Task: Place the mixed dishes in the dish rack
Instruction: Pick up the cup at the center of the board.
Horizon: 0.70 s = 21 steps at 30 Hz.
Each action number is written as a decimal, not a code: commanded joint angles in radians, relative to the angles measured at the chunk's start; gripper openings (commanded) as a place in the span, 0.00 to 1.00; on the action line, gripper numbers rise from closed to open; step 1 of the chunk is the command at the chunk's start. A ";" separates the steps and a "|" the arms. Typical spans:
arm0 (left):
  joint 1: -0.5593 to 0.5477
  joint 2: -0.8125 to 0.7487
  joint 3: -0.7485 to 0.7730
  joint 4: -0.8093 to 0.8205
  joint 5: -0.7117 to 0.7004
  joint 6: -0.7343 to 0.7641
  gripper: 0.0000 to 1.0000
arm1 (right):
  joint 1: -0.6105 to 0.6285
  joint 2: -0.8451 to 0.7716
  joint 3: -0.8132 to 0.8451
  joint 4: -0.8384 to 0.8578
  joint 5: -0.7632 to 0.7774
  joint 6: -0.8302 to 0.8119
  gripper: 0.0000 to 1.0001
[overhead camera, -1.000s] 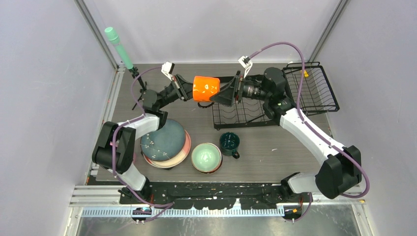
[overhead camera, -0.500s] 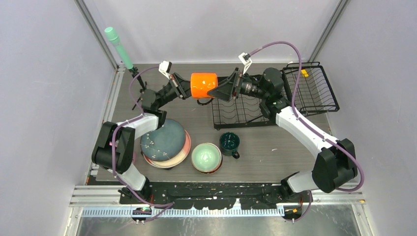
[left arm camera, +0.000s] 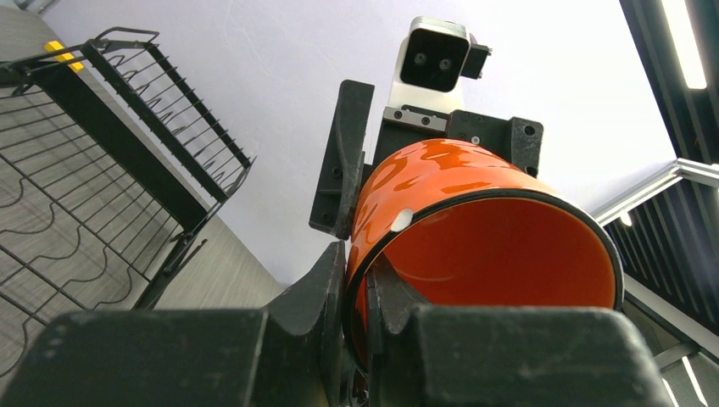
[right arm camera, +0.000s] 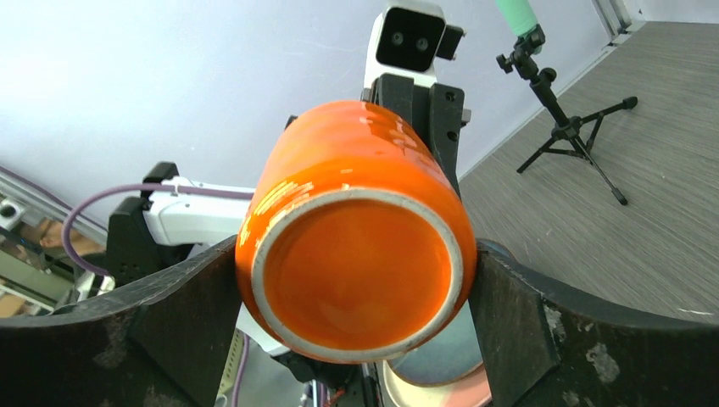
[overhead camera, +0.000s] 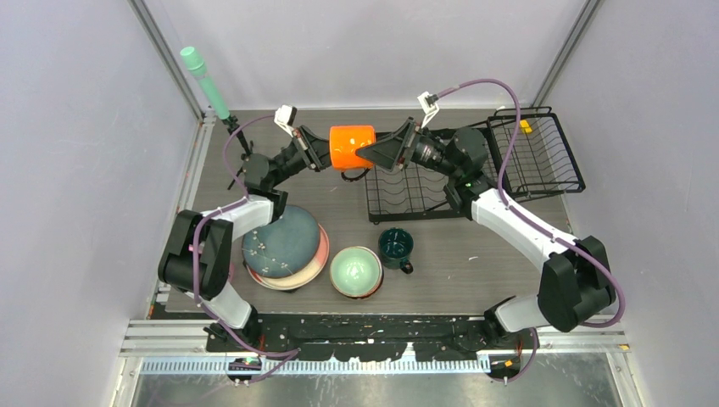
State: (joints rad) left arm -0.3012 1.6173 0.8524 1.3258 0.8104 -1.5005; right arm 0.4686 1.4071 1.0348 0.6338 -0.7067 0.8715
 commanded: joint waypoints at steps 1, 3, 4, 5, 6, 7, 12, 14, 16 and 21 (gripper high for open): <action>-0.019 -0.054 0.031 0.105 0.042 0.009 0.00 | -0.007 0.011 0.004 0.161 0.147 0.068 1.00; -0.020 -0.054 0.026 0.105 0.025 0.011 0.00 | -0.005 0.032 0.033 0.138 0.141 0.087 1.00; -0.019 -0.054 0.025 0.105 0.020 0.012 0.00 | -0.003 0.036 0.038 0.136 0.136 0.094 1.00; -0.020 -0.053 0.025 0.105 0.017 0.012 0.00 | 0.000 0.041 0.040 0.136 0.126 0.092 1.00; -0.020 -0.052 0.024 0.105 0.015 0.012 0.00 | 0.001 0.040 0.039 0.132 0.113 0.090 1.00; -0.020 -0.051 0.022 0.105 0.011 0.013 0.00 | 0.003 0.039 0.037 0.129 0.104 0.079 1.00; -0.019 -0.059 0.002 0.105 -0.037 0.020 0.00 | 0.001 0.040 0.047 0.107 -0.054 0.052 1.00; -0.019 -0.058 0.003 0.105 -0.037 0.019 0.00 | 0.001 0.037 0.046 0.106 -0.103 0.046 1.00; -0.019 -0.054 0.005 0.105 -0.037 0.018 0.00 | 0.000 0.029 0.049 0.078 -0.136 0.023 1.00; -0.018 -0.054 0.011 0.105 -0.030 0.017 0.00 | -0.004 0.015 0.054 0.009 -0.180 -0.048 1.00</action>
State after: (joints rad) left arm -0.3187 1.6169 0.8440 1.3277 0.8135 -1.4799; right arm 0.4690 1.4445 1.0454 0.6781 -0.8066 0.9047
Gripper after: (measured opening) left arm 0.125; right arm 0.996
